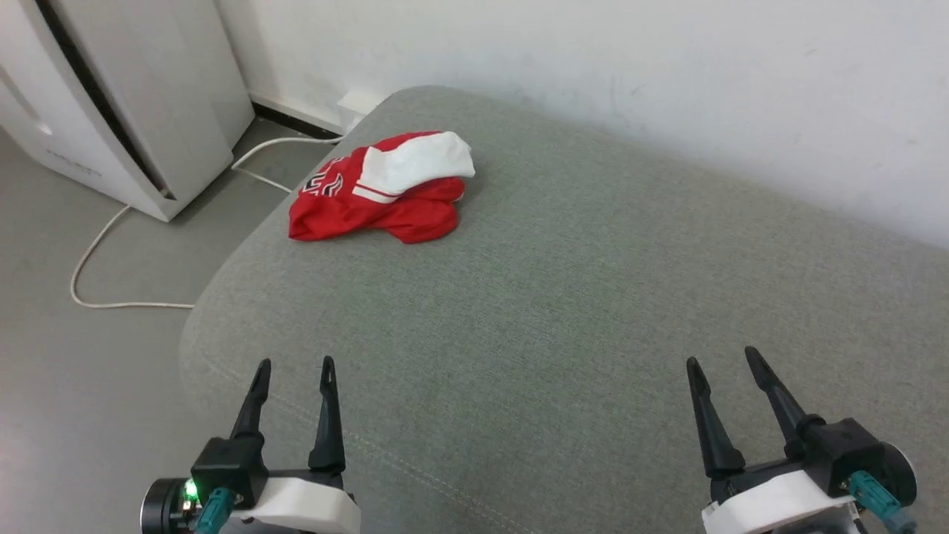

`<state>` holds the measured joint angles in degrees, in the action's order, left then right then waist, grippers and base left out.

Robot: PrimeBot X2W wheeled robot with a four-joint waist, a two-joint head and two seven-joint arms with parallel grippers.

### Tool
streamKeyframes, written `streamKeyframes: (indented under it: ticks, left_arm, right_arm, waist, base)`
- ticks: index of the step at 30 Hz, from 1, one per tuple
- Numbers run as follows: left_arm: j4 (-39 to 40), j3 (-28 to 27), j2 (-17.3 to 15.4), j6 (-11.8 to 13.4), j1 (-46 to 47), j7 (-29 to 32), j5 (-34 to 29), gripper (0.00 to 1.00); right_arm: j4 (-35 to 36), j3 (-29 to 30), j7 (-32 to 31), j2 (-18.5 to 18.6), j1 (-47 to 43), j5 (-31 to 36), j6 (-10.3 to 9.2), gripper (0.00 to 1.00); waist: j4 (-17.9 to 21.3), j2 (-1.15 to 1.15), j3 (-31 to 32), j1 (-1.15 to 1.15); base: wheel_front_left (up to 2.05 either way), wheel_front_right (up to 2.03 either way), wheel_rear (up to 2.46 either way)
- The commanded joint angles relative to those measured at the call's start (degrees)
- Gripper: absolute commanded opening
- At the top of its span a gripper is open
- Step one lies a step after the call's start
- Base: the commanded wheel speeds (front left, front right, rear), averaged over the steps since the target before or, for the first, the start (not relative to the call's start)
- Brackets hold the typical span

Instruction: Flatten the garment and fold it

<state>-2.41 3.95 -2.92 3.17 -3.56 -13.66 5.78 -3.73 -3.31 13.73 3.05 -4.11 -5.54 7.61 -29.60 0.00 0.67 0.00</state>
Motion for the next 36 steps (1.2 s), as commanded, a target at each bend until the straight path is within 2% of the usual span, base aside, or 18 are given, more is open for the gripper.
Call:
streamKeyframes:
  ticks: [1,7,19,24,27,33,36]
  left_arm:
    - [-0.21,0.18,0.04,0.53,-0.81,-0.65,0.38,1.0]
    - [-0.24,0.1,0.04,0.48,-1.09,-1.34,0.41,1.0]
    - [0.02,-0.1,0.04,-0.17,-0.37,-1.34,0.56,1.0]
    - [0.24,-1.34,-0.32,-2.13,4.23,-1.34,1.03,1.0]
    - [-2.01,-3.05,-1.06,-4.44,8.97,-1.29,3.89,1.0]
    - [-8.35,-5.38,-5.72,-7.64,22.78,5.09,8.29,1.0]
    - [-11.68,-5.08,-9.58,-8.97,29.24,9.94,9.22,1.0]
  right_arm:
    - [-0.32,-0.17,0.59,-0.16,-0.85,-0.17,-0.11,1.0]
    - [-0.8,-0.55,1.27,-0.17,-1.13,-0.45,-0.12,1.0]
    - [-0.66,-1.15,1.27,-0.17,-0.87,-0.14,-0.12,1.0]
    - [0.31,-1.8,1.27,-0.17,0.75,1.76,-0.12,1.0]
    - [1.27,-2.03,1.27,-0.17,1.87,3.33,-0.12,1.0]
    - [4.17,-3.87,1.27,-0.17,3.3,5.6,-0.12,1.0]
    - [5.23,-4.27,1.27,-0.17,4.25,5.37,-0.12,1.0]
  waist:
    - [-0.73,0.0,-0.17,0.0]
    - [-2.02,0.0,0.05,0.0]
    - [-1.36,0.0,-0.84,0.0]
    - [0.82,0.0,-4.81,0.0]
    - [2.86,0.0,-8.13,0.0]
    - [6.95,0.0,-15.07,0.0]
    - [9.16,0.0,-18.43,0.0]
  base:
    - [0.0,0.0,0.0]
    - [0.0,0.0,0.0]
    - [0.0,0.0,0.0]
    - [0.0,0.0,0.0]
    - [0.0,0.0,0.0]
    - [0.0,0.0,0.0]
    - [0.0,0.0,0.0]
